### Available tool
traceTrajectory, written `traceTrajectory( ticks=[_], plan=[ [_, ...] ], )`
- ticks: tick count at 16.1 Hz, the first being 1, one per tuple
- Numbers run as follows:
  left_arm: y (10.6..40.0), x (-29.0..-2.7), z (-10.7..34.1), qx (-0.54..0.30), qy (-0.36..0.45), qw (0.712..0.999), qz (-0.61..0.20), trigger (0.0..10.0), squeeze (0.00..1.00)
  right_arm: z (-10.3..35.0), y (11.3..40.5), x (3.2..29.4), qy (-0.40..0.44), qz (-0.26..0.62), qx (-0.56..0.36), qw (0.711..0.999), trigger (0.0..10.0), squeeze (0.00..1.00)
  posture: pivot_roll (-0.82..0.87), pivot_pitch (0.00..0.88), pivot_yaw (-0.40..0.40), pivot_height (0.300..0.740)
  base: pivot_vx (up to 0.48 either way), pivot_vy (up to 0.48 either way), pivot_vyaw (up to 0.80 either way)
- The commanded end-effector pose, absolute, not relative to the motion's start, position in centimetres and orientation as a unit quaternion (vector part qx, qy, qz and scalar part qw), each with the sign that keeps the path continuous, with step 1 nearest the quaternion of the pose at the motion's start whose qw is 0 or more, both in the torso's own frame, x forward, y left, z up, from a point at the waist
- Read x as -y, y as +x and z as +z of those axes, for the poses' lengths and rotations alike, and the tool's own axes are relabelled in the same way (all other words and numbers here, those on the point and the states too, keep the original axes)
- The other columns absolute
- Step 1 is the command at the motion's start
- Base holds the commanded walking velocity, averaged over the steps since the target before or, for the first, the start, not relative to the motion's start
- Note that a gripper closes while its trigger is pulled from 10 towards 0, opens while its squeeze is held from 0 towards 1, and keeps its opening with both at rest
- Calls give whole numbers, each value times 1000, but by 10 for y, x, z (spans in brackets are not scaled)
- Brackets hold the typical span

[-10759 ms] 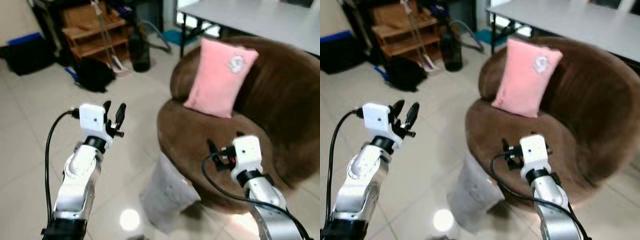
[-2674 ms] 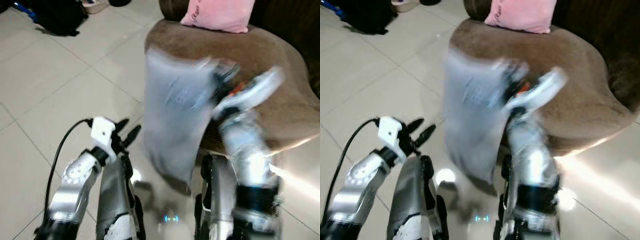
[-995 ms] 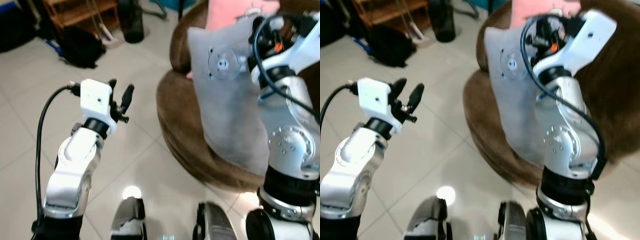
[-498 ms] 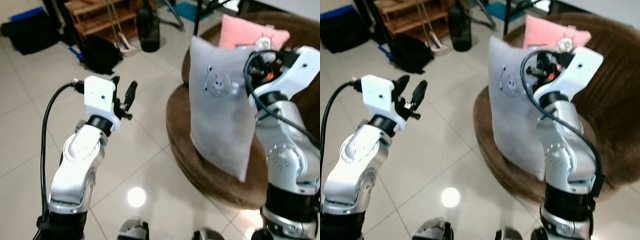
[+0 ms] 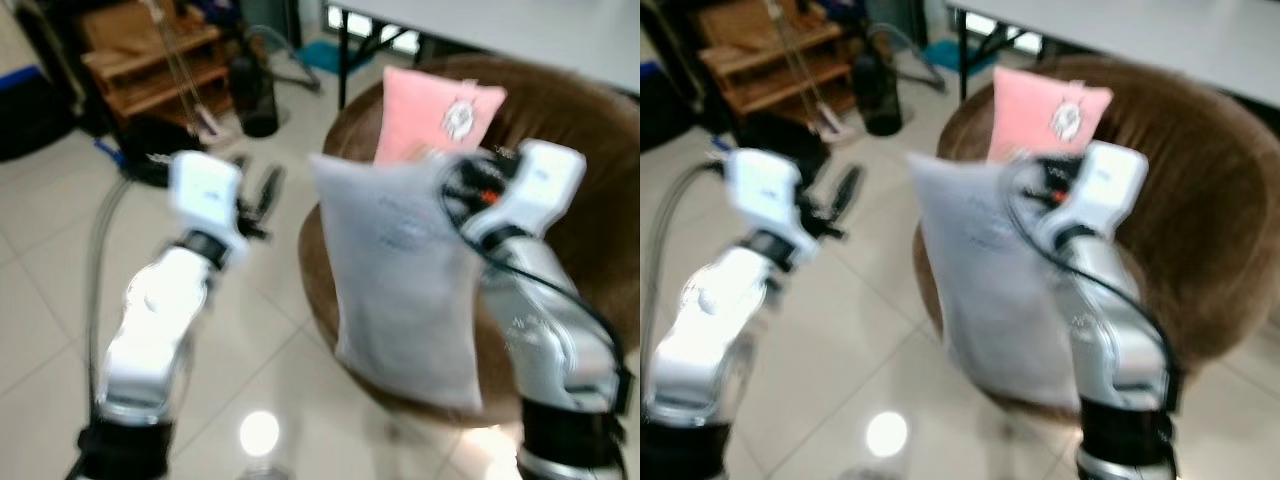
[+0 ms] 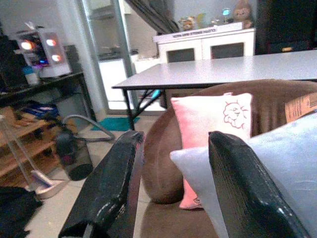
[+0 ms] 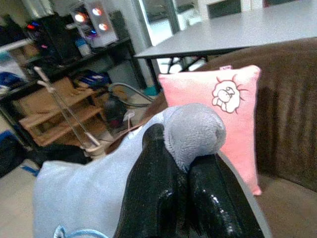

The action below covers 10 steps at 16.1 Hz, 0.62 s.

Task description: Move the pillow to the sofa from floor

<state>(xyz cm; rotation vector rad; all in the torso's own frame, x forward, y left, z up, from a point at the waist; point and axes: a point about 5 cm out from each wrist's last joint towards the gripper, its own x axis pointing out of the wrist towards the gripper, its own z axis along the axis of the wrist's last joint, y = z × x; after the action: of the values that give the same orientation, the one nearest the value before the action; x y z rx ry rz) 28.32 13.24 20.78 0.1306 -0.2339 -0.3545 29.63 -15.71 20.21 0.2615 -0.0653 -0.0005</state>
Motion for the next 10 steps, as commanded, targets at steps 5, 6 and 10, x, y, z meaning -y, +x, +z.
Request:
traceTrajectory(
  ticks=[5, 6, 10],
  plan=[
    [284, -144, 204, 107, 76, 978, -165, 10000, 0, 212, 297, 145, 135, 26, 65, 988, 10000, 0, 15, 55, 55, 740, 308, 0, -800],
    [284, -144, 204, 107, 77, 977, -165, 10000, 0, 212, 297, 146, 136, 26, 66, 988, 10000, 0, 15, 55, 55, 740, 307, 0, -800],
    [283, -144, 202, 103, 78, 976, -172, 10000, 0, 208, 296, 145, 124, 25, 63, 990, 10000, 0, 20, 55, 61, 740, 299, 0, 0]
  ],
)
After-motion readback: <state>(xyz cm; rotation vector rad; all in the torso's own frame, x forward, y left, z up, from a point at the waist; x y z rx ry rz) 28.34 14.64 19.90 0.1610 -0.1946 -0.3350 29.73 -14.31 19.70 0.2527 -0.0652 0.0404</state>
